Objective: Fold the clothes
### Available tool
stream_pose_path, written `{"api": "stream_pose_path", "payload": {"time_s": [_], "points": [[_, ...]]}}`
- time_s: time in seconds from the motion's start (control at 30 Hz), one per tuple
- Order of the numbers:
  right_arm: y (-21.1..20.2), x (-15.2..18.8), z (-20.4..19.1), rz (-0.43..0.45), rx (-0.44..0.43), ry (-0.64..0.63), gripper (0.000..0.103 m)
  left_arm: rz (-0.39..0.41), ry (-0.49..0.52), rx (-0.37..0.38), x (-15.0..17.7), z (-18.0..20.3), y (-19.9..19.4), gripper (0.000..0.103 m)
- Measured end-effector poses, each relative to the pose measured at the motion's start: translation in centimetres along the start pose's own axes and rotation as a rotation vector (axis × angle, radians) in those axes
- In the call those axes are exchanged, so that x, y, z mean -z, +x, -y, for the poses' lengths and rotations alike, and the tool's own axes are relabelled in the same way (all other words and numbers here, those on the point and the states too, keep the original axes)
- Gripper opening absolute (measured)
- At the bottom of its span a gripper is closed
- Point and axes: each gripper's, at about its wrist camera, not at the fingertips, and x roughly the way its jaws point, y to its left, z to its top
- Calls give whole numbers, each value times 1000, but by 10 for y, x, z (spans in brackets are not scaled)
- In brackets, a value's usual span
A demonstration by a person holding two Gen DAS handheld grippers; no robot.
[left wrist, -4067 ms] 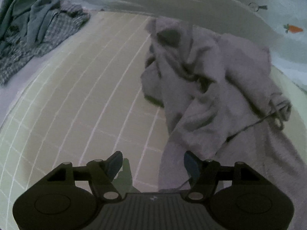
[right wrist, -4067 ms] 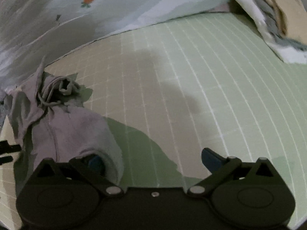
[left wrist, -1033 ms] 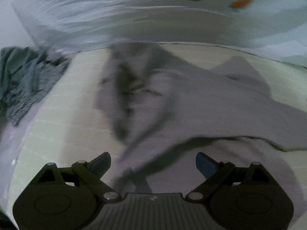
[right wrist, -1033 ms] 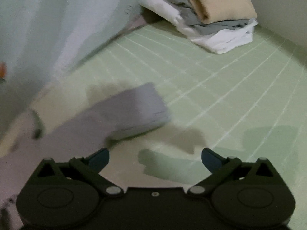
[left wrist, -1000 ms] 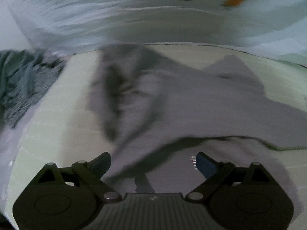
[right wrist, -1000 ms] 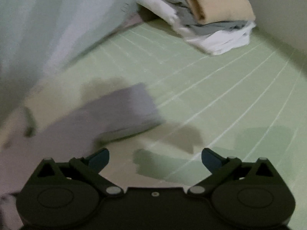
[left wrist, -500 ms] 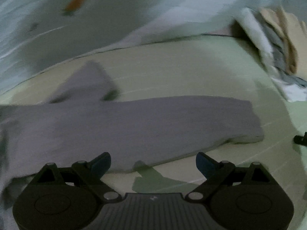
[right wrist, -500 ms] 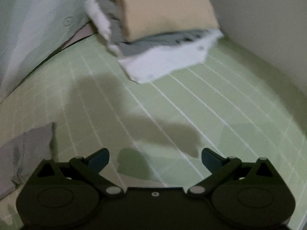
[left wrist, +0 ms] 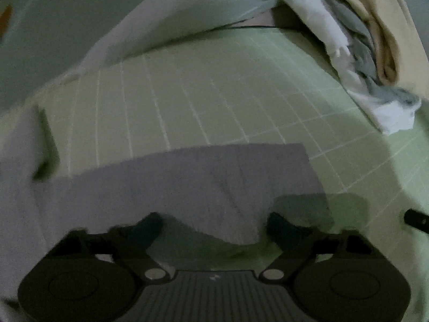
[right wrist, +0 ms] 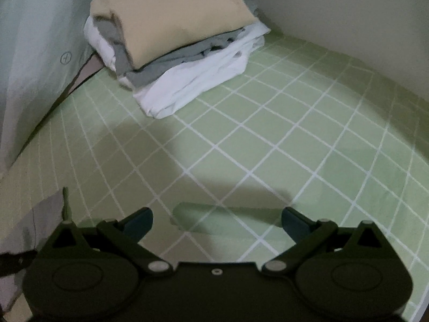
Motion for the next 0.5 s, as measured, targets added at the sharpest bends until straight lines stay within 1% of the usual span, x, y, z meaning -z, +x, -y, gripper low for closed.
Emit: {"api": "stream_pose_path", "payload": {"time_s": [0.03,0.07,0.1,0.17,0.23,0.3,0.4,0.5], "points": [[1,0,-3,-1,6,-18,103,11,9,12,-1,0,-2,49],[2,0,-5,-1,10,-34,103,18,12,23,-1,-1,-4,40],[3,1,-8,-2,13,-48,103,18,-2,29,0,-4,-5,20],[3,2,-12,-3,16,-68,103,14,-43,39,2,-13,-7,11],[0,5,-15,-6,5,-72,103,16,-115,35,4,-27,-13,9],[-5,9,-18,-8,-8,-75,103,49,-184,10,9,-47,-30,9],[-14,19,-24,-5,-27,-103,103,115,-259,-64,17,-81,-60,9],[-23,30,-35,-6,-58,-141,103,173,-400,-143,33,-133,-94,9]]}}
